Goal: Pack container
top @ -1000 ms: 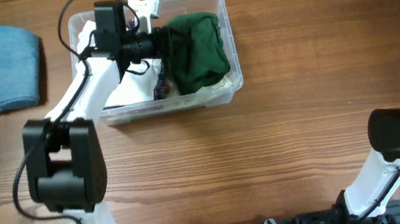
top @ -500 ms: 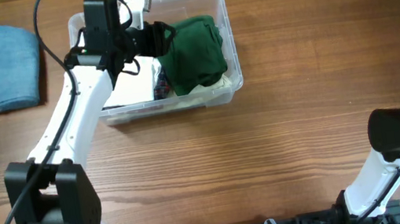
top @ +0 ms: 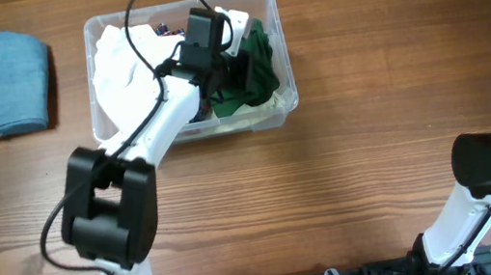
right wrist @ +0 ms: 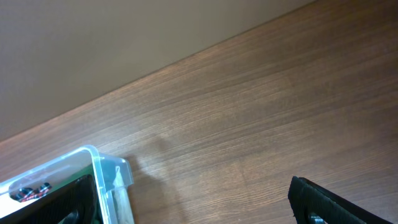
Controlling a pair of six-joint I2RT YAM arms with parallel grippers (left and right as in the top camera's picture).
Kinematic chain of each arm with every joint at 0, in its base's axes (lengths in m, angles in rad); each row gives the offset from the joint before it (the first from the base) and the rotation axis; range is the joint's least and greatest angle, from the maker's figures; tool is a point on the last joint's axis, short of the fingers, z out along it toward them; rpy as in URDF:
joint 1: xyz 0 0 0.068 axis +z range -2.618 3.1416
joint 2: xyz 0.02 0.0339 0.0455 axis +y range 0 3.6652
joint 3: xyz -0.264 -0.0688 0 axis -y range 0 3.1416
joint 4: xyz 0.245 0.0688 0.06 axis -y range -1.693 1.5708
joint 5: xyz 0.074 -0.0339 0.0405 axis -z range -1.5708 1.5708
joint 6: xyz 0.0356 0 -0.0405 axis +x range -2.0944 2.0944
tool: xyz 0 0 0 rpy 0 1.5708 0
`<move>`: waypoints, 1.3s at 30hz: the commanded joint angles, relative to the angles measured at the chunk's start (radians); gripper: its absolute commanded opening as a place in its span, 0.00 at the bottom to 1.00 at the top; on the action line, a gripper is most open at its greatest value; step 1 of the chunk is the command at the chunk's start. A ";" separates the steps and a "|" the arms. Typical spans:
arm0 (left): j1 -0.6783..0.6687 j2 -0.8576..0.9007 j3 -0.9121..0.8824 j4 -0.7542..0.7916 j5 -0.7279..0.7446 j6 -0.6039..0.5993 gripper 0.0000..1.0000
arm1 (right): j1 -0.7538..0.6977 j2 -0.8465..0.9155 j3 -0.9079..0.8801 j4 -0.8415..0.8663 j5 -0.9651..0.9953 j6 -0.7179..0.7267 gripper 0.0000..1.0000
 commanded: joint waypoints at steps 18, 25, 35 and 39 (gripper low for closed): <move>-0.027 -0.028 0.245 -0.233 -0.036 -0.007 0.13 | 0.002 0.003 -0.002 0.001 0.011 0.006 1.00; 0.068 -0.253 0.254 -0.329 -0.037 -0.006 1.00 | 0.002 0.003 -0.002 0.001 0.011 0.007 1.00; 0.490 -0.401 0.254 -0.416 -0.139 0.005 1.00 | 0.002 0.003 -0.002 0.001 0.011 0.007 1.00; 0.600 -0.319 0.254 -0.408 -0.397 0.005 1.00 | 0.002 0.003 -0.002 0.001 0.011 0.007 1.00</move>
